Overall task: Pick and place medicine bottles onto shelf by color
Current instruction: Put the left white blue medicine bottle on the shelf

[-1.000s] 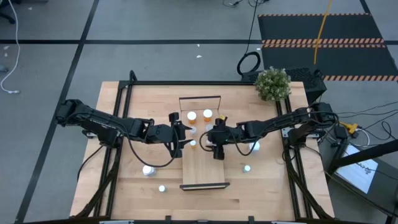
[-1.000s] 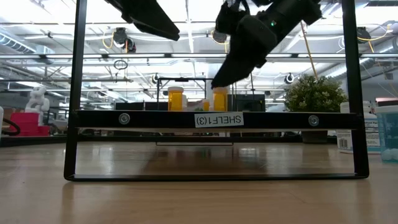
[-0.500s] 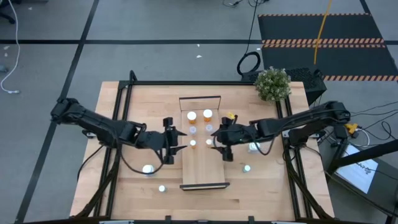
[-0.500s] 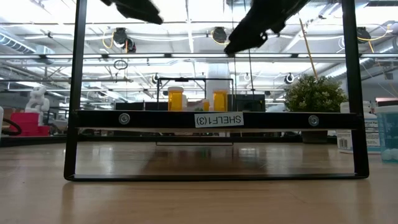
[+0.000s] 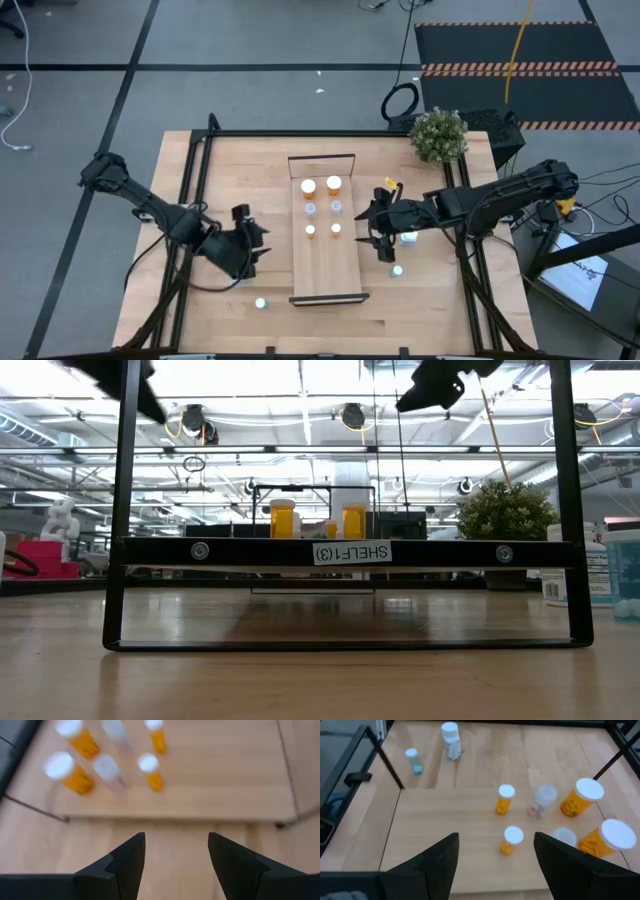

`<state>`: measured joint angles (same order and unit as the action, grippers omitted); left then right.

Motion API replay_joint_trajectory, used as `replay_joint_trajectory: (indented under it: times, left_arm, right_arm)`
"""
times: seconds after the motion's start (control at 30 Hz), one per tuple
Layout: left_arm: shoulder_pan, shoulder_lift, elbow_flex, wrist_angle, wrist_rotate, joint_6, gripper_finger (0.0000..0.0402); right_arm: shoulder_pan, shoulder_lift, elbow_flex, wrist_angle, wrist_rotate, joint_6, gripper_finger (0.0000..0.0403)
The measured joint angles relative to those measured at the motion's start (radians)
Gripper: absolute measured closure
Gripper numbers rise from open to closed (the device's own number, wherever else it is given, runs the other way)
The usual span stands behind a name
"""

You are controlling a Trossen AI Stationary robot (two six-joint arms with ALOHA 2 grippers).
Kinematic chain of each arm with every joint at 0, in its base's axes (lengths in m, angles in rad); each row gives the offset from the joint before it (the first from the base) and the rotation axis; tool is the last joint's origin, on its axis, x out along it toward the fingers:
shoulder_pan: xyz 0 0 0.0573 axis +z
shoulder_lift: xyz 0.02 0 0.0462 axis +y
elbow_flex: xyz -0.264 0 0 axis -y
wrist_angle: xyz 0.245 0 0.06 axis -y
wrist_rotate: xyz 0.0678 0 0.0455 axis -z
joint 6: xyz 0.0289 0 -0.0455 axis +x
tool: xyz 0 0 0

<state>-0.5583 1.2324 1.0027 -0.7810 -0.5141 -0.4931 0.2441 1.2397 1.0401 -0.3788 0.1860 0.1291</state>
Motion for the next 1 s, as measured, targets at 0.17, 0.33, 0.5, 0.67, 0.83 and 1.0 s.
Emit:
replay_joint_trajectory:
  times: [0.17, 0.33, 0.5, 0.67, 0.83, 1.0]
  left_arm:
    - [-0.085, 0.0, 0.0, -0.078, 0.09, -0.048, 0.0183]
    - [-0.139, 0.011, 0.0, -0.124, 0.203, 0.09, 0.0183]
    - [-0.164, 0.011, 0.0, -0.155, 0.229, 0.185, 0.0183]
    - [-0.179, 0.01, 0.0, -0.161, 0.311, 0.32, 0.0183]
    - [-0.195, 0.014, 0.0, -0.159, 0.312, 0.411, 0.0176]
    - [-0.182, 0.059, 0.0, -0.186, 0.322, 0.471, 0.0112]
  right_arm:
    - [0.016, -0.002, 0.0, -0.001, 0.0, -0.009, 0.0152]
    - [0.02, -0.003, 0.0, 0.004, 0.0, -0.01, 0.0152]
    - [0.02, -0.003, 0.0, 0.006, 0.0, 0.007, 0.0152]
    - [0.02, -0.003, -0.002, -0.005, -0.003, 0.051, 0.0152]
    - [0.031, -0.002, -0.025, 0.056, 0.001, 0.086, 0.0152]
    - [0.049, -0.003, -0.026, 0.103, 0.014, 0.094, 0.0152]
